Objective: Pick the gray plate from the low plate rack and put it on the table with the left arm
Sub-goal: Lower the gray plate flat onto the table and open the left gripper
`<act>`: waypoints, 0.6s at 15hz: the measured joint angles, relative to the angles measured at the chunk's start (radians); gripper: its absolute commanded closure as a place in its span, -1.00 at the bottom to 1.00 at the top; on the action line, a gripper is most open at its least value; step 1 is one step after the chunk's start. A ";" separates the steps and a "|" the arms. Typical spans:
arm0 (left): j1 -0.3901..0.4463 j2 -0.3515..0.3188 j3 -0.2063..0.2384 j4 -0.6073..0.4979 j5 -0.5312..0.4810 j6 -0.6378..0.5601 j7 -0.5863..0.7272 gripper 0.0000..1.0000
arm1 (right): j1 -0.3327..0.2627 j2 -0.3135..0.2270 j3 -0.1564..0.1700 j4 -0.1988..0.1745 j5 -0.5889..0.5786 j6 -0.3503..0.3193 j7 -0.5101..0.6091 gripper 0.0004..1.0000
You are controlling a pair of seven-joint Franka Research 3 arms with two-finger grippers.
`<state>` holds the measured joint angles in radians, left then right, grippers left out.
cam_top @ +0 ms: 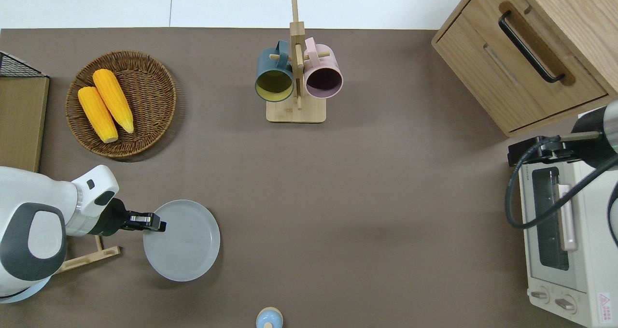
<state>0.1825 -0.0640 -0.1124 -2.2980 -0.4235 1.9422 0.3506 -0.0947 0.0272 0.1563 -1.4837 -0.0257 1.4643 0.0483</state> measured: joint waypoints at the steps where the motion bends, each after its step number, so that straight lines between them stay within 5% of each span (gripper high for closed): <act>1: 0.000 0.007 0.002 -0.001 -0.001 0.003 0.010 0.95 | 0.000 0.000 0.000 0.000 0.000 0.000 0.000 -0.97; 3: 0.000 0.009 0.004 -0.001 -0.001 0.003 0.017 0.70 | 0.000 0.000 0.000 0.000 0.000 0.000 0.000 -0.97; 9: 0.001 0.010 0.006 -0.002 -0.001 0.003 0.023 -0.67 | 0.000 0.000 0.000 0.000 0.000 0.000 0.000 -0.97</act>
<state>0.1835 -0.0535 -0.1068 -2.2997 -0.4245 1.9450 0.3737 -0.0947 0.0272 0.1563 -1.4837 -0.0257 1.4643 0.0483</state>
